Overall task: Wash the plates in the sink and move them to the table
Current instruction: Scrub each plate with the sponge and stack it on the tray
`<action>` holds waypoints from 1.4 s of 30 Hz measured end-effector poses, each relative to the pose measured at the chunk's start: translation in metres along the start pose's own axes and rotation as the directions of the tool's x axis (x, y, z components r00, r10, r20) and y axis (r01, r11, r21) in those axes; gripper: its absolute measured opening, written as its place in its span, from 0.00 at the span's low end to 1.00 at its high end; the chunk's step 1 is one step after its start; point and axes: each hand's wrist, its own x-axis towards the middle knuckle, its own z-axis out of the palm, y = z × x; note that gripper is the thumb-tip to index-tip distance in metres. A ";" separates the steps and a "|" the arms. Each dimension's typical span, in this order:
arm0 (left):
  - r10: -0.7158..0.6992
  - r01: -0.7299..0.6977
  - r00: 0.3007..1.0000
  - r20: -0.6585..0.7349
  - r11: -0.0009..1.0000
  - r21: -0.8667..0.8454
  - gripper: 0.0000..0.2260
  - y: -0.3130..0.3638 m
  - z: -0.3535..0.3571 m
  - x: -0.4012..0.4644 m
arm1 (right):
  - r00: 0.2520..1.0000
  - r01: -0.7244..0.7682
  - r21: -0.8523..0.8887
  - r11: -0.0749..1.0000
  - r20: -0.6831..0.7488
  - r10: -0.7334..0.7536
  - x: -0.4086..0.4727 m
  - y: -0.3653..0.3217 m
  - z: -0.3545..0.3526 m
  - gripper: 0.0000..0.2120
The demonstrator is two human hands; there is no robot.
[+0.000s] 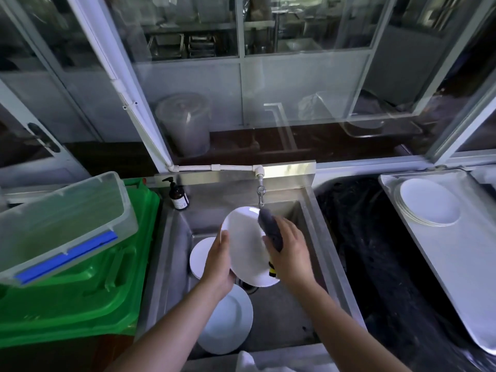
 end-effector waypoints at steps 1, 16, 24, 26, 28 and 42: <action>-0.014 0.015 0.999 0.046 1.000 -0.022 0.19 -0.002 -0.001 -0.001 | 0.996 0.082 -0.044 0.996 0.042 -0.080 -0.004 -0.004 0.009 0.23; 0.055 -0.025 0.953 0.297 0.994 -0.105 0.36 0.009 -0.011 -0.025 | 0.885 0.462 -0.258 0.849 0.072 -0.460 0.018 0.007 0.024 0.22; 0.048 -0.006 0.952 0.303 0.990 -0.137 0.24 0.021 -0.006 -0.034 | 0.851 0.526 -0.156 0.836 0.095 -0.517 0.009 -0.027 0.030 0.24; 0.048 -0.011 0.953 0.300 0.992 -0.125 0.25 0.022 -0.007 -0.037 | 0.826 0.564 -0.167 0.808 0.117 -0.552 0.019 -0.011 0.022 0.25; 0.064 -0.032 0.954 0.294 0.993 -0.114 0.26 0.022 -0.007 -0.039 | 0.905 0.424 -0.180 0.887 0.049 -0.423 0.033 0.007 0.016 0.26; 0.128 -0.114 0.950 0.285 0.991 -0.063 0.27 0.024 0.004 -0.045 | 0.991 0.087 -0.139 0.986 -0.088 -0.100 0.012 0.003 0.019 0.26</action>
